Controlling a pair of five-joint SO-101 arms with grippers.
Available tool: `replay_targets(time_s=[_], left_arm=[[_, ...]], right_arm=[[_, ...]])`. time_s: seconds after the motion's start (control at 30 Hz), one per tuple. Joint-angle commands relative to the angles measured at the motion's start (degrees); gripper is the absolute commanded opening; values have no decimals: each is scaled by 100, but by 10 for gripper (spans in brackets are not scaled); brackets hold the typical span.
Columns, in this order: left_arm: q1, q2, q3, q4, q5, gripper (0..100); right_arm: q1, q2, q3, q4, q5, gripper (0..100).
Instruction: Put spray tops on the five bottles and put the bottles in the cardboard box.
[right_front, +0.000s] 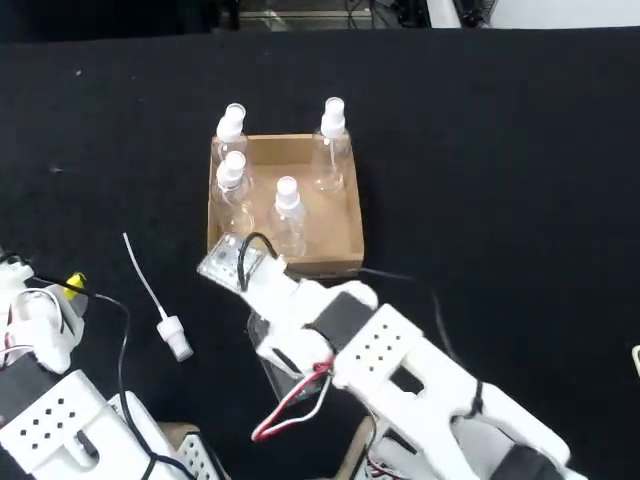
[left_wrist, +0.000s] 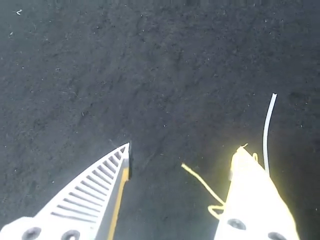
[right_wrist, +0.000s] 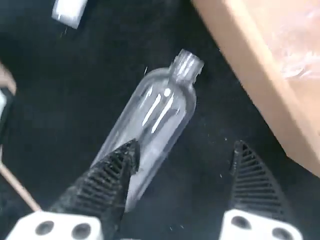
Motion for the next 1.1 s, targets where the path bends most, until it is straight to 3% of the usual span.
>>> replay_targets(time_s=[0.0,0.1,0.23,0.57,0.83,0.93,1.07], left_arm=[[57,-62,154,-396,-53,299],[40,-62,330,-519,-53,299],[-127,-62,321,-519,-26,299],[-136,-62,321,-519,-44,299],[-127,-62,321,-519,-53,299],[-127,-62,321,-519,-53,299],[-136,-62,321,-519,-53,299]], right_arm=[[70,356,-48,-440,-914,270],[70,673,-13,-712,-1626,270],[70,1147,-40,-791,-2022,270],[70,2202,-31,-1451,-2057,270],[79,2281,-224,-598,-1996,266],[79,2299,-251,-202,-1538,259],[158,2237,-259,343,-26,126]])
